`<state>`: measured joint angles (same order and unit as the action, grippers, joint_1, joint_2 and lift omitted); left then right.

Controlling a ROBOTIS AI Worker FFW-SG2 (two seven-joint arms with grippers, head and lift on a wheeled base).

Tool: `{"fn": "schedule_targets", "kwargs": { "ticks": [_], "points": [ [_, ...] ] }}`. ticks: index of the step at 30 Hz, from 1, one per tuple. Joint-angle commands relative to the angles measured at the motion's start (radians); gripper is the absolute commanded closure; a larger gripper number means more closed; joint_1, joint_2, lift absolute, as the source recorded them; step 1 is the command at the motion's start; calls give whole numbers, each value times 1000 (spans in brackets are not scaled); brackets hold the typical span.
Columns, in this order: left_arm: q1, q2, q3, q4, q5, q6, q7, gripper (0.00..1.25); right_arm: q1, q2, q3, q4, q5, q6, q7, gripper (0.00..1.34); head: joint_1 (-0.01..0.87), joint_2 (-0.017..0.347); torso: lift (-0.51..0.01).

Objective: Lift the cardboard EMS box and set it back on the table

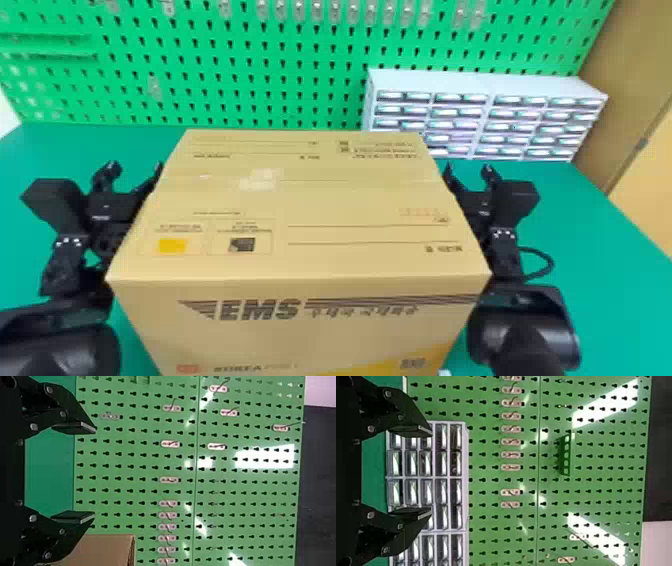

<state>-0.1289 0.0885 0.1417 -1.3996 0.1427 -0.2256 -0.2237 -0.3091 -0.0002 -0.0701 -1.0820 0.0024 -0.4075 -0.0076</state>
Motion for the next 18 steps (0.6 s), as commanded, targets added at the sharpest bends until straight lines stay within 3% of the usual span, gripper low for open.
{"fn": "schedule_targets", "kwargs": {
  "ticks": [1, 18],
  "points": [
    [0, -1, -13, 1, -2, 0, 14, 490, -1, 1, 10, 2, -4, -4, -3, 553, 678, -14, -92],
    [-5, 0, -27, -1, 6, 5, 18, 490, -5, 1, 38, 7, -12, -8, -14, 556, 678, -14, -92]
  ]
}}
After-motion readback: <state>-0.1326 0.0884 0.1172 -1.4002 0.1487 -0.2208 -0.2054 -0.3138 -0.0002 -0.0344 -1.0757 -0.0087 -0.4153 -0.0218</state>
